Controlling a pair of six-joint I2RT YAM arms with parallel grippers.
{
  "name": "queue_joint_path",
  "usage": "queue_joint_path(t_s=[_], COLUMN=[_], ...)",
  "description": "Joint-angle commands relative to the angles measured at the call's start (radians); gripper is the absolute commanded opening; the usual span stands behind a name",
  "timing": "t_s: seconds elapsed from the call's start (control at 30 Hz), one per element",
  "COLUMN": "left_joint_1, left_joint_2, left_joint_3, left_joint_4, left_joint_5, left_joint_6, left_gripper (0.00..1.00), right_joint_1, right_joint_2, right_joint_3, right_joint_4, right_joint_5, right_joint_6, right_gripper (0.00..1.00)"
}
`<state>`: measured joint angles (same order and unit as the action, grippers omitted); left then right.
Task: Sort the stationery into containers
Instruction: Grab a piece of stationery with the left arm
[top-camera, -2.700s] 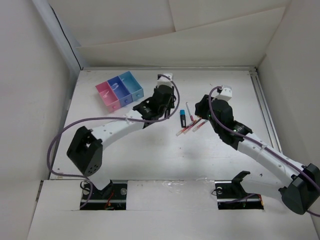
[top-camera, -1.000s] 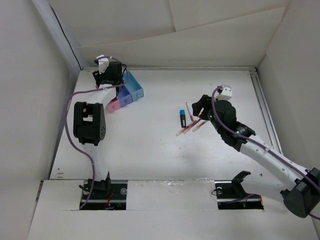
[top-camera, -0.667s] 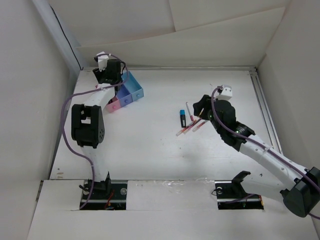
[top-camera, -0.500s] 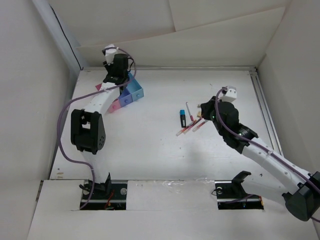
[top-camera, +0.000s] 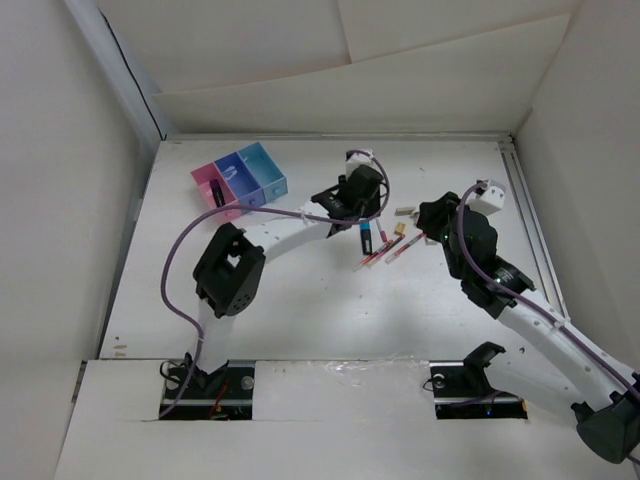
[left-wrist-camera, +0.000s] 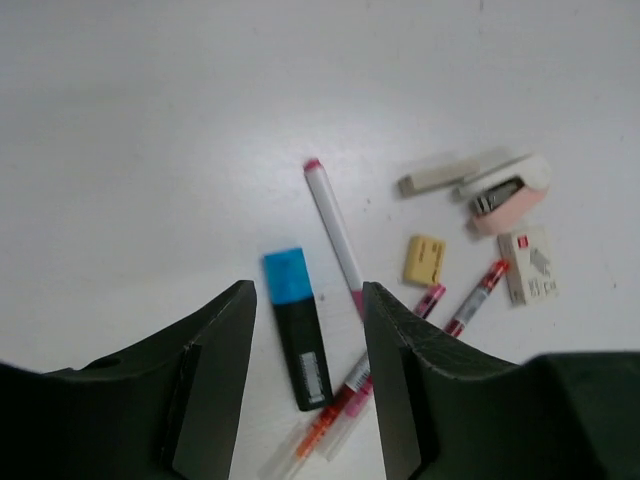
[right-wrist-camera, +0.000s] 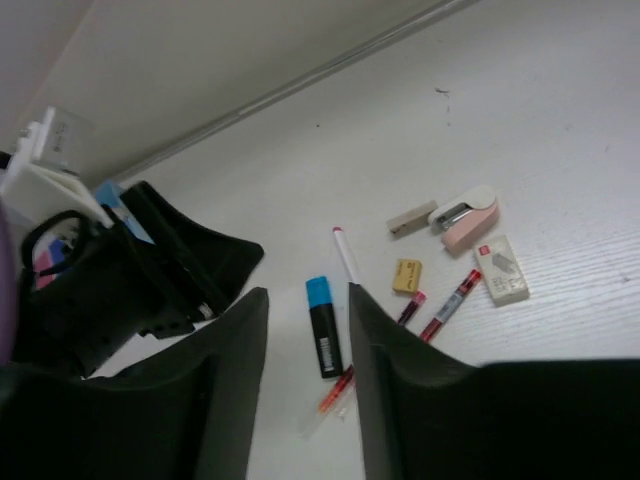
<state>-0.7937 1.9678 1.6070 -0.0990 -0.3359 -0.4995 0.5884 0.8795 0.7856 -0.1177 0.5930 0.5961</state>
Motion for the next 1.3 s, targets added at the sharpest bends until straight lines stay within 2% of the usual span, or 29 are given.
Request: queue_joint_path(t_s=[0.0,0.07,0.17,0.67,0.7,1.03,1.1,1.2,1.27], left_joint_1=[-0.021,-0.032,-0.032,-0.050,-0.050,-0.059,-0.059,-0.059,-0.059], left_joint_2=[0.020,0.054,0.095,0.262,0.263,0.305,0.315,0.335,0.335], left_joint_3=[0.041,0.041,0.041,0.145,0.154,0.154,0.154,0.163,0.163], left_joint_4=[-0.035,-0.034,-0.034,-0.076,-0.076,-0.088,-0.088,-0.088,-0.097], left_joint_5=[0.032,0.046,0.046,-0.005,-0.024,-0.100,-0.100,-0.100,-0.100], left_joint_6=[-0.054,-0.063,-0.073,-0.045,-0.045,-0.034,-0.034,-0.025,-0.025], left_gripper=[0.44,0.46,0.49,0.47,0.43,0.43,0.42,0.32,0.30], right_joint_1=[-0.006,-0.006,-0.006,-0.006,-0.006,-0.006,-0.006,-0.006,-0.006], right_joint_2=[-0.004,-0.004,-0.004,0.026,0.036,0.045,0.045,0.045,0.045], right_joint_3=[0.017,0.017,0.017,0.017,0.017,0.027,0.027,0.027,0.027], right_joint_4=[-0.019,-0.019,-0.019,0.032,0.032,0.032,0.032,0.041,0.041], right_joint_5=[0.030,0.030,0.010,-0.125,-0.125,-0.134,-0.134,-0.134,-0.134], right_joint_6=[0.014,0.014,0.014,-0.038,-0.038,-0.038,-0.038,-0.038,-0.038], right_gripper=[0.49,0.58,0.63,0.63,0.63,0.63,0.63,0.63,0.63])
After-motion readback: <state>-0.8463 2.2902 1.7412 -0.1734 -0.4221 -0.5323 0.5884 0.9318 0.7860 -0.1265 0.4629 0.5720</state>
